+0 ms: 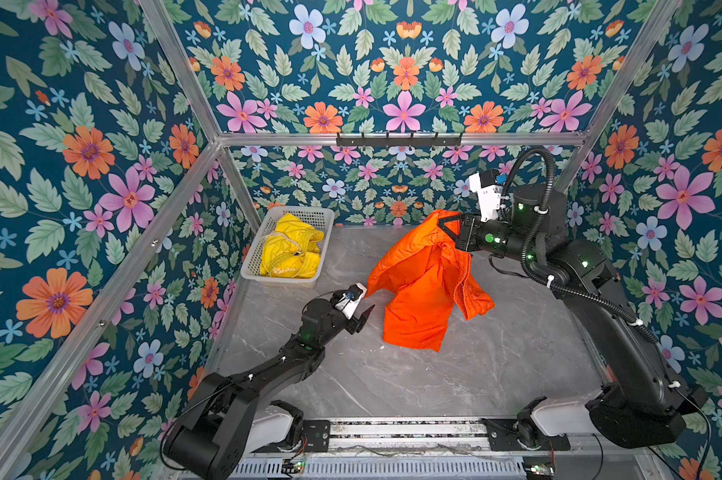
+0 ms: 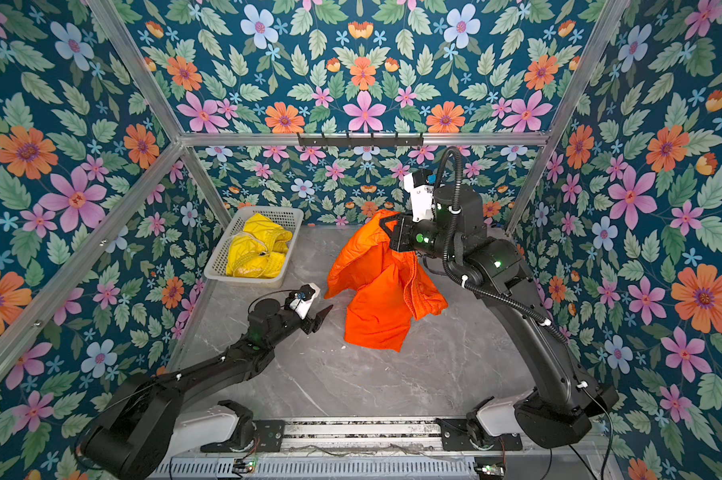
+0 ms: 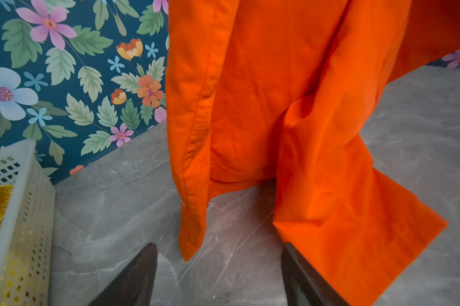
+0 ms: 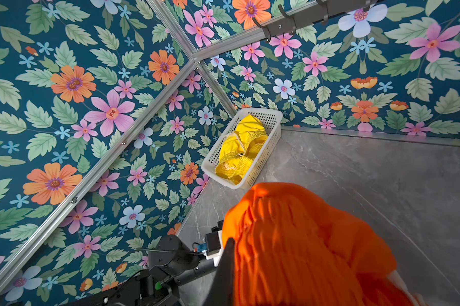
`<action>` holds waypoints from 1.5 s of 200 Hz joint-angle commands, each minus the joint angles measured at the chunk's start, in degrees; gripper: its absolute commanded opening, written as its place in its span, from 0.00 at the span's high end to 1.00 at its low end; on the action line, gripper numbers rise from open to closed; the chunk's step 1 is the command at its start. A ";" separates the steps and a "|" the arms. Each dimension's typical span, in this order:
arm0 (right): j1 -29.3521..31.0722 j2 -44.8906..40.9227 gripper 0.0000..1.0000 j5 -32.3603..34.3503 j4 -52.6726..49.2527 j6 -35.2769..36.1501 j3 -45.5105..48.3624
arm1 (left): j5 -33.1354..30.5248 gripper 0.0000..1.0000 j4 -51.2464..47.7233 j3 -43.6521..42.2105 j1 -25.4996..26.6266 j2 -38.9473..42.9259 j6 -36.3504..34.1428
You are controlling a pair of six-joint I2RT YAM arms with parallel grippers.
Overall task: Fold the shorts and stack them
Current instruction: 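Grasp the shorts waistband with the right gripper and lift it farther from the robot, then grasp a leg hem of the shorts with the left gripper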
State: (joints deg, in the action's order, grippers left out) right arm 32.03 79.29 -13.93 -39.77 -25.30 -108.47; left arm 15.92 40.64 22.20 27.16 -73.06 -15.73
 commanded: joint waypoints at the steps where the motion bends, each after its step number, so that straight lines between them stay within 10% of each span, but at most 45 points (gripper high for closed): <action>1: 0.01 0.01 1.00 -1.65 0.80 0.96 -1.19 | -0.80 0.25 6.87 1.34 0.00 -4.77 -3.15; 87: -0.21 -1.00 1.00 -2.78 -2.49 2.55 -6.09 | -0.79 0.36 18.67 3.17 -0.17 -15.12 -0.37; 137: -0.87 -1.48 1.00 -3.28 -4.48 3.30 -8.35 | 3.01 0.61 20.75 4.13 -0.18 -17.06 -0.56; 190: -1.78 -2.55 1.00 -6.22 -4.31 1.76 -8.38 | 9.82 0.45 27.11 6.79 -0.53 -22.57 2.10; 246: -5.05 -4.18 1.00 -9.01 -3.84 -0.97 -7.05 | 9.49 0.97 29.90 7.76 -1.14 -22.81 4.36; 300: -18.41 -9.12 1.00 -15.95 0.96 -10.11 3.90 | -2.44 1.00 -10.99 14.02 -1.23 -3.86 -2.74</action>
State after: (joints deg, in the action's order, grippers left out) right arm 17.58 72.10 -25.06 -44.51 -29.89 -108.12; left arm 21.15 53.98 31.86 25.98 -83.48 -14.06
